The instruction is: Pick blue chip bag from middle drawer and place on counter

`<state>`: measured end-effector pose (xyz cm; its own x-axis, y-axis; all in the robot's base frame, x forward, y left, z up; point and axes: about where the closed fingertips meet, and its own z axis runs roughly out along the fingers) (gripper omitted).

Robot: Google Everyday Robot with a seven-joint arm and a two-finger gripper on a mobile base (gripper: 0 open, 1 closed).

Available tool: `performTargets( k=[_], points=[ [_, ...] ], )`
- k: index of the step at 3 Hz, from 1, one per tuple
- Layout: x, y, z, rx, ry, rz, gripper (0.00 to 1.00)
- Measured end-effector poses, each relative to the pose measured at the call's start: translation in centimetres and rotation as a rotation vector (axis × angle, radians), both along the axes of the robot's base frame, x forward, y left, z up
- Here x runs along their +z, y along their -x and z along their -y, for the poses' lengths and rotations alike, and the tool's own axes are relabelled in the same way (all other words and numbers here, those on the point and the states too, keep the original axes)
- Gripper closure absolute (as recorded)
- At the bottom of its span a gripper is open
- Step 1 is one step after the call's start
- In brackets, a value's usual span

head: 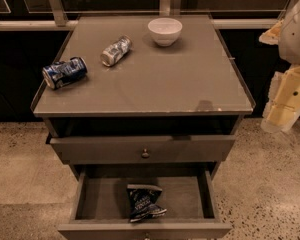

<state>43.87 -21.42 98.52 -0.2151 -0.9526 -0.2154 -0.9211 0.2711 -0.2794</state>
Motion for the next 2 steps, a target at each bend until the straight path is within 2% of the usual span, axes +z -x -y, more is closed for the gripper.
performTargets(
  k=[1, 2],
  points=[
    [0.0, 0.0, 0.0, 0.000, 0.000, 0.000, 0.00],
    [-1.7, 1.2, -0.3, -0.043, -0.062, -0.007, 0.00]
  ],
)
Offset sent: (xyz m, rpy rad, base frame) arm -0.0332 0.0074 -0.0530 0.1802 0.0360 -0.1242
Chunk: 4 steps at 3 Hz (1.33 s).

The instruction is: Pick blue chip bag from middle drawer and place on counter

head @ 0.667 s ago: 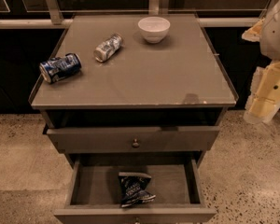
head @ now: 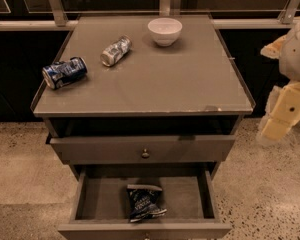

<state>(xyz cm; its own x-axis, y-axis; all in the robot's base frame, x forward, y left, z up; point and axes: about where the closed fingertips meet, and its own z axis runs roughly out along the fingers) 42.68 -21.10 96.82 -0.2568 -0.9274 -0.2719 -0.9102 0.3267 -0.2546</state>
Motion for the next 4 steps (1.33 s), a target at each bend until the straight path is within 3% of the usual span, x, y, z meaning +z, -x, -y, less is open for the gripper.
performTargets(
  k=[1, 2, 3, 4],
  points=[
    [-4.9, 2.2, -0.7, -0.101, -0.161, -0.036, 0.00],
    [-11.5, 4.1, -2.8, -0.157, -0.314, -0.149, 0.00],
    [-12.2, 4.7, -3.2, -0.161, -0.325, -0.168, 0.00],
    [-13.5, 5.4, -3.3, -0.247, -0.369, -0.150, 0.00]
  ],
)
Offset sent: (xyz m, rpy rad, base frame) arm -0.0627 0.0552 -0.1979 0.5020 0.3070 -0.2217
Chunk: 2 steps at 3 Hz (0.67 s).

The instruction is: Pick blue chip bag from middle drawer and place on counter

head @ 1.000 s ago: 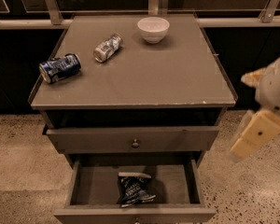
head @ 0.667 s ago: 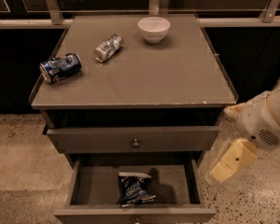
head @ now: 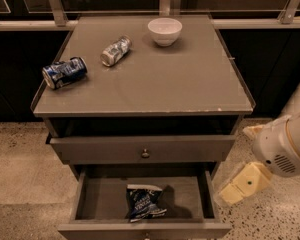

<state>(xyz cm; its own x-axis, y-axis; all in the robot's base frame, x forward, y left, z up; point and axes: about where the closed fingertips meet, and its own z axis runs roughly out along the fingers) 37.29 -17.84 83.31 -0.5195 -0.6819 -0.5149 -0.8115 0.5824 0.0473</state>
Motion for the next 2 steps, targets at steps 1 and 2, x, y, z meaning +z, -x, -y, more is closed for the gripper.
performTargets(
  k=[1, 2],
  points=[
    [-5.5, 0.2, -1.3, -0.070, -0.021, -0.006, 0.00],
    [-5.9, -1.0, -1.0, -0.103, -0.015, 0.046, 0.00]
  ],
)
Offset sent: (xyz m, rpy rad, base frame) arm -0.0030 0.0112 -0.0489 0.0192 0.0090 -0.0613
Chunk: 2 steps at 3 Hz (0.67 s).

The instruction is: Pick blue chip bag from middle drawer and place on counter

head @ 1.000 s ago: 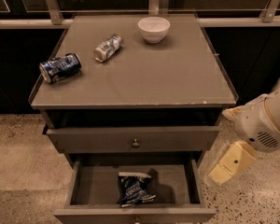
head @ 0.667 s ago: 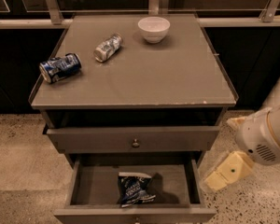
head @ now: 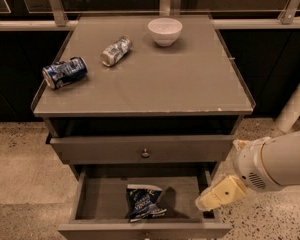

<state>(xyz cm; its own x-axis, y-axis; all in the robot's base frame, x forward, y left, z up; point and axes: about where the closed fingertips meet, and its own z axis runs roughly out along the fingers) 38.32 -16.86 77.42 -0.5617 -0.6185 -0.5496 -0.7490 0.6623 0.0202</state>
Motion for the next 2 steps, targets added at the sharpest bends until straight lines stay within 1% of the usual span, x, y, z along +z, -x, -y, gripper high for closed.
performTargets(
  k=[1, 2],
  points=[
    [0.0, 0.0, 0.0, 0.000, 0.000, 0.000, 0.00],
    [-3.3, 0.2, -0.2, -0.043, -0.066, -0.059, 0.00]
  ],
)
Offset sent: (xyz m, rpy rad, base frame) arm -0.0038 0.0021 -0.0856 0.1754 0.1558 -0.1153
